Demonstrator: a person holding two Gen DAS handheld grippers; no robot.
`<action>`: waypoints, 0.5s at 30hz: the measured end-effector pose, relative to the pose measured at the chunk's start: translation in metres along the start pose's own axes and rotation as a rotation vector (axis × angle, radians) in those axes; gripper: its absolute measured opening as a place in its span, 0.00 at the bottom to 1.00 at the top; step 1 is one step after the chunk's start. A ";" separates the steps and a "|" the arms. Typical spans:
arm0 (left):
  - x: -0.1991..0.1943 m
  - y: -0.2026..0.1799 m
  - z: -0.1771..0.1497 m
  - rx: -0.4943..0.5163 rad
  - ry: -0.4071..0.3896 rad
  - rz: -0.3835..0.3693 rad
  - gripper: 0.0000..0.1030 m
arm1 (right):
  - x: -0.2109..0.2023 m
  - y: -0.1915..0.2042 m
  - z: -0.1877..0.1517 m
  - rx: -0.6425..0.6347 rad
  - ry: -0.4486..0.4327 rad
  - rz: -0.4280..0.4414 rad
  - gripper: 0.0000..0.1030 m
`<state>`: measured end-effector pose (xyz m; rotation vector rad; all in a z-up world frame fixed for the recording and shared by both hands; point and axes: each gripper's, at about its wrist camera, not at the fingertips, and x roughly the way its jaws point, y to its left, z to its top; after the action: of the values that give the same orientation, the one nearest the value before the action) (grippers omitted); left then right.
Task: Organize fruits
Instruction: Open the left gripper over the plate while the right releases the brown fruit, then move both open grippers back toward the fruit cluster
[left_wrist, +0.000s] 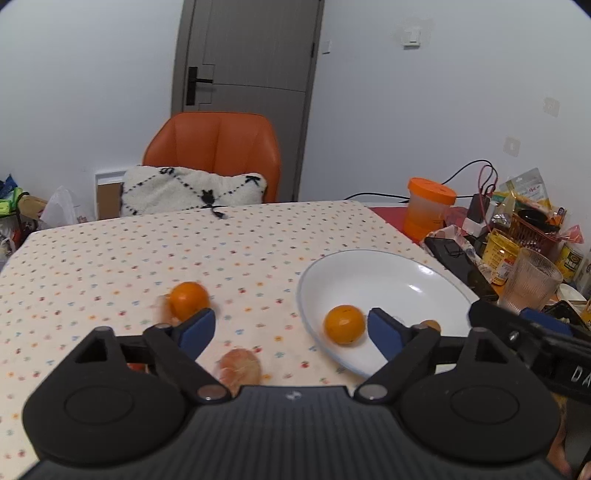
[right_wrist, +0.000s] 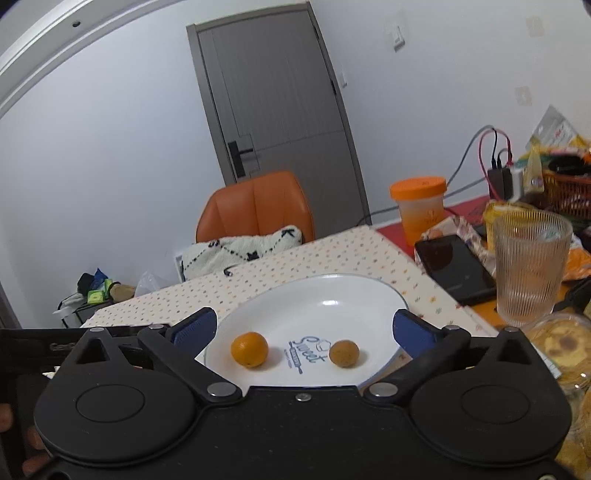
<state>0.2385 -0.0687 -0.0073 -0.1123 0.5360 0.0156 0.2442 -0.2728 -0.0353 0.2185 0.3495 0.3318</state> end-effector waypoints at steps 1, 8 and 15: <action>-0.004 0.004 -0.001 -0.006 -0.002 0.003 0.87 | -0.001 0.001 0.001 -0.006 -0.001 0.004 1.00; -0.031 0.028 -0.010 -0.034 -0.049 0.013 0.90 | -0.003 0.012 -0.002 0.002 0.027 0.024 1.00; -0.049 0.049 -0.024 -0.046 -0.044 0.044 0.91 | -0.008 0.027 -0.010 -0.003 0.027 0.040 1.00</action>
<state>0.1817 -0.0217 -0.0080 -0.1448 0.4946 0.0733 0.2257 -0.2489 -0.0344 0.2183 0.3715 0.3753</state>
